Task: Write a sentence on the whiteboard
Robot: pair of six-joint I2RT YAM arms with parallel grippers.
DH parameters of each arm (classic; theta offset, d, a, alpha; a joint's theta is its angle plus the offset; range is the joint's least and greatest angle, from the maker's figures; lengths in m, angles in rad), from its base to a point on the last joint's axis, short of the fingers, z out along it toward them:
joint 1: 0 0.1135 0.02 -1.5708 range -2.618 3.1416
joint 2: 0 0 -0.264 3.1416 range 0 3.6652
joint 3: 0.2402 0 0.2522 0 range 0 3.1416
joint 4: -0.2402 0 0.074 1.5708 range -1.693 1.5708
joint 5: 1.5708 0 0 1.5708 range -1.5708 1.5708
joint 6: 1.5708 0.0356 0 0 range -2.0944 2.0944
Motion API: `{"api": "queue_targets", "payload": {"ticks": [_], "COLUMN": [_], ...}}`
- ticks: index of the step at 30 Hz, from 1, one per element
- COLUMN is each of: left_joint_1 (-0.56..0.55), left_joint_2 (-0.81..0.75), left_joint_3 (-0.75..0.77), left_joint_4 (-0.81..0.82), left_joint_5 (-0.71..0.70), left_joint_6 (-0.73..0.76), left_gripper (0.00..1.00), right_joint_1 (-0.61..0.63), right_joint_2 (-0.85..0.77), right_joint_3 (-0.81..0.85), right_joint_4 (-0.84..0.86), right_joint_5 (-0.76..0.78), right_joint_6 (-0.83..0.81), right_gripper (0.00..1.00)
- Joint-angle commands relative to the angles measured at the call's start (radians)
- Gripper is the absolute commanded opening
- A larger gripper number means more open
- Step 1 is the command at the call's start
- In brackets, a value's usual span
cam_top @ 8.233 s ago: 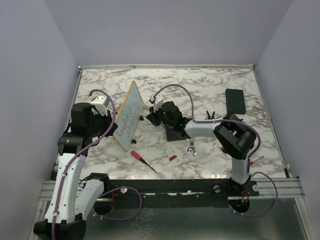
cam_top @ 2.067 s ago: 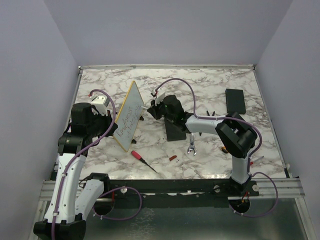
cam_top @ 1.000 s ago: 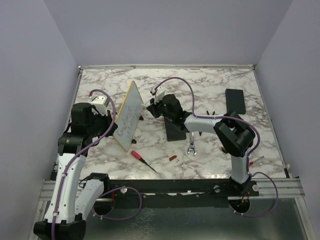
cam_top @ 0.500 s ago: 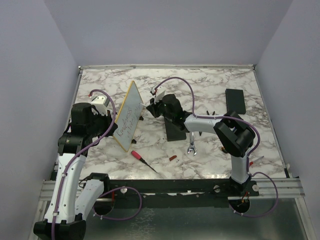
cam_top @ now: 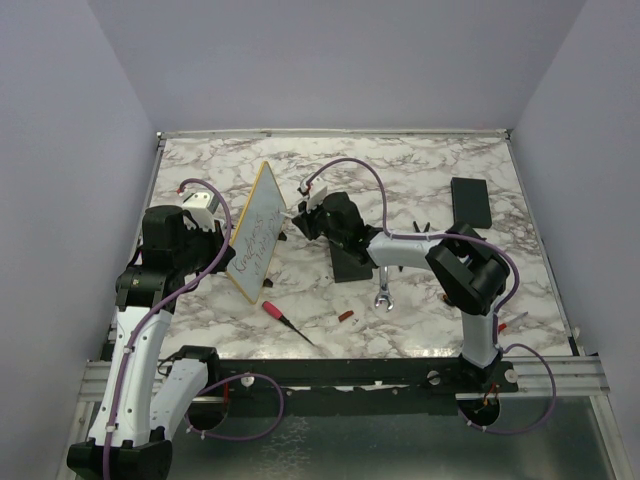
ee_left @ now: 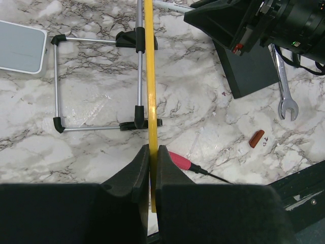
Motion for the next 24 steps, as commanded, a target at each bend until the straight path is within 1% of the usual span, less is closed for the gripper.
{"api": "queue_targets", "payload": {"ticks": [1,13,24], "left_joint_1": [-0.009,-0.008,-0.009], "left_joint_2": [-0.008,-0.01,-0.01], "left_joint_3": [-0.007,-0.006,-0.006], "left_joint_4": [-0.008,-0.008,-0.009], "left_joint_5": [0.027,0.028,0.027], "left_joint_6": [0.008,0.009,0.008], "left_gripper": [0.0,0.0,0.0], "right_joint_1": [0.014,0.014,0.014], "right_joint_2": [0.022,0.046,0.031], "right_joint_3": [0.008,0.043,0.052], "right_joint_4": [-0.019,-0.025,-0.015], "right_joint_5": [0.036,0.088,0.107], "right_joint_6": [0.002,0.01,0.002], "right_gripper": [0.0,0.01,0.01]}}
